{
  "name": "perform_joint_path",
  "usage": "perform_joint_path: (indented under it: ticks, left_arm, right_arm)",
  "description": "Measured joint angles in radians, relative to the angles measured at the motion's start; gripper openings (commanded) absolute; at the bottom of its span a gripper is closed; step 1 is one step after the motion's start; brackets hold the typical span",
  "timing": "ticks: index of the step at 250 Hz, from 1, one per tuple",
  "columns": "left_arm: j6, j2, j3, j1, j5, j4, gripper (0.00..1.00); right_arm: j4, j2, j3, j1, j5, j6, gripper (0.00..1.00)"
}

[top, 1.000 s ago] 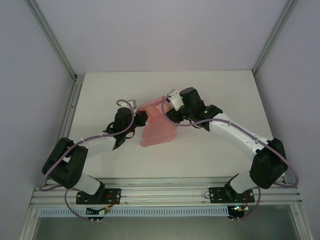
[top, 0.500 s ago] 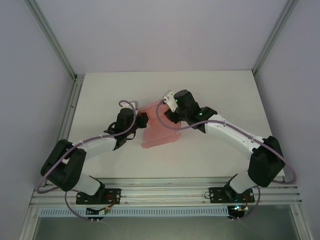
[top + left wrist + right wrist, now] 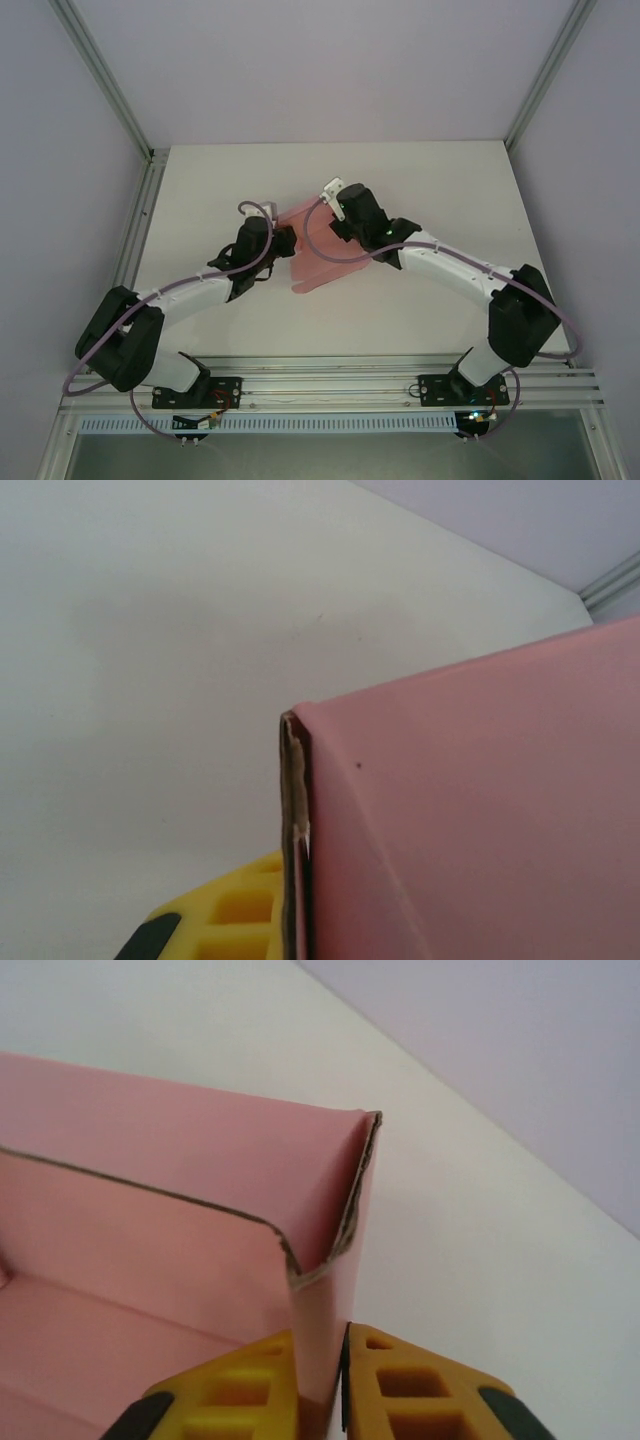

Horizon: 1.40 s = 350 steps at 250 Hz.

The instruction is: Assemble paper box

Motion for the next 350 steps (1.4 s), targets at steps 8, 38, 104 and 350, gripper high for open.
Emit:
perform_joint_path:
  ticks: [8,38,104,350]
  left_arm:
    - [-0.011,0.000,0.018,-0.012,-0.020,-0.031,0.00]
    - [-0.082,-0.001,0.099,-0.053,-0.097,-0.170,0.00]
    - [-0.231,-0.005,0.272,-0.120,-0.261,-0.484,0.00]
    - [-0.312,0.020,0.333,-0.145,-0.332,-0.577,0.00]
  right_arm:
    - [0.018,0.010,-0.001,0.001,0.031,-0.002,0.09]
    - [0.097,0.046,-0.007,0.004,0.126,-0.015,0.05]
    - [0.257,0.109,-0.009,0.023,0.236,-0.068,0.01]
    - [0.257,0.189,0.068,0.037,0.321,-0.105,0.10]
